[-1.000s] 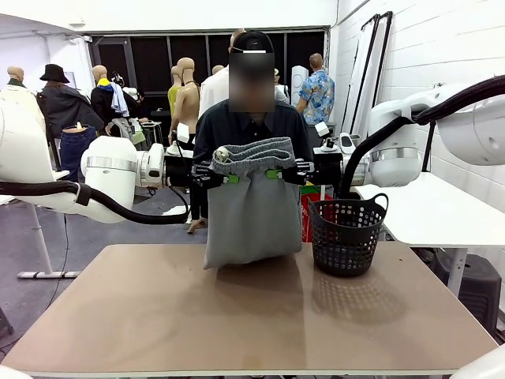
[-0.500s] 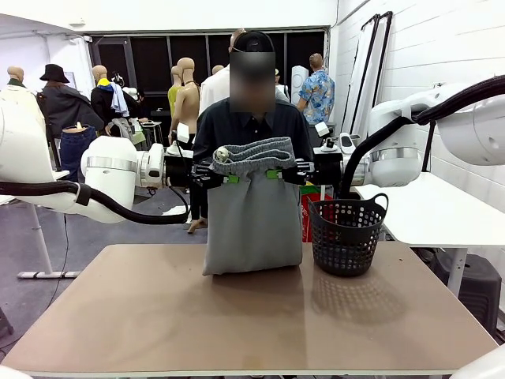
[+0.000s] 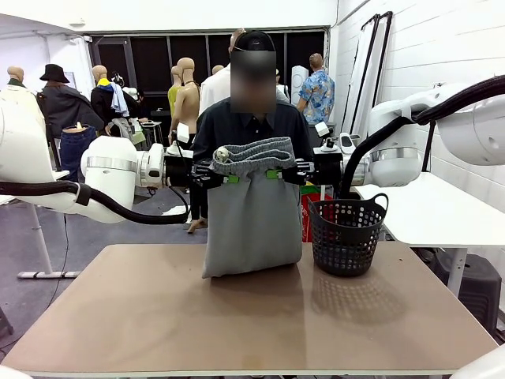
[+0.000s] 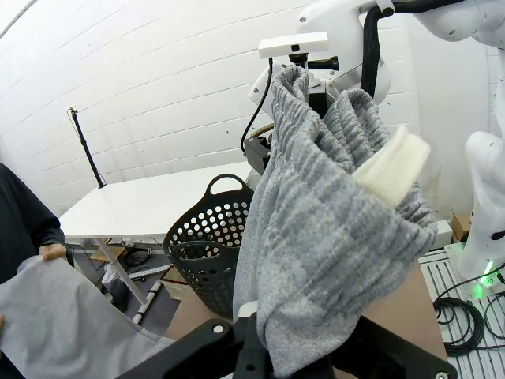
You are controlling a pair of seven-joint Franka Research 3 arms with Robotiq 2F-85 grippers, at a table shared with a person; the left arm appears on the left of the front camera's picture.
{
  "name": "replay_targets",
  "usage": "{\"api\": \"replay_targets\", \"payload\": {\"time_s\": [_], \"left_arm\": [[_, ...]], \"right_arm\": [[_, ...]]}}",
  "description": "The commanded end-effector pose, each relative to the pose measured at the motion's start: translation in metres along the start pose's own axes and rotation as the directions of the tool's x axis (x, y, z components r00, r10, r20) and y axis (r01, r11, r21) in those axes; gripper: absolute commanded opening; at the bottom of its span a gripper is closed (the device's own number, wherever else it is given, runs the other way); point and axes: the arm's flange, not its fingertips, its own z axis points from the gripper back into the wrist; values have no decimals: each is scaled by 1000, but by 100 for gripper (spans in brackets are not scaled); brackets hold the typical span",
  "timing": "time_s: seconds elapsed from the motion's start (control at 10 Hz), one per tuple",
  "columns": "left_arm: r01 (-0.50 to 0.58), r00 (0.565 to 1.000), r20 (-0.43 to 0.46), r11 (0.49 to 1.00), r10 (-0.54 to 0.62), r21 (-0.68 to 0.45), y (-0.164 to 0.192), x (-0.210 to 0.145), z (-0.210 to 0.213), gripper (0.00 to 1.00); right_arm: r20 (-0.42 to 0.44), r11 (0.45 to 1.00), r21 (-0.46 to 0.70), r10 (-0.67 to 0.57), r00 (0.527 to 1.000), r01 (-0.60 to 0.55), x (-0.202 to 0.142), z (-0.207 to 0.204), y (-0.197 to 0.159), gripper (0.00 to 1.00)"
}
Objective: Fold the training pants.
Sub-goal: Release the ends of the Training pants and then grab the overlapped ends.
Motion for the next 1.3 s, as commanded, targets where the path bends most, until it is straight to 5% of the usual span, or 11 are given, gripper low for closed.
{"api": "replay_targets", "payload": {"time_s": [0.0, 1.2], "left_arm": [[-4, 1000, 13, 1000, 4, 5, -3, 2, 0, 0], [-4, 1000, 13, 1000, 4, 5, -3, 2, 0, 0]], "right_arm": [[11, 1000, 14, 6, 1000, -6, 2, 0, 2, 0], [11, 1000, 14, 6, 1000, -6, 2, 0, 2, 0]]}}
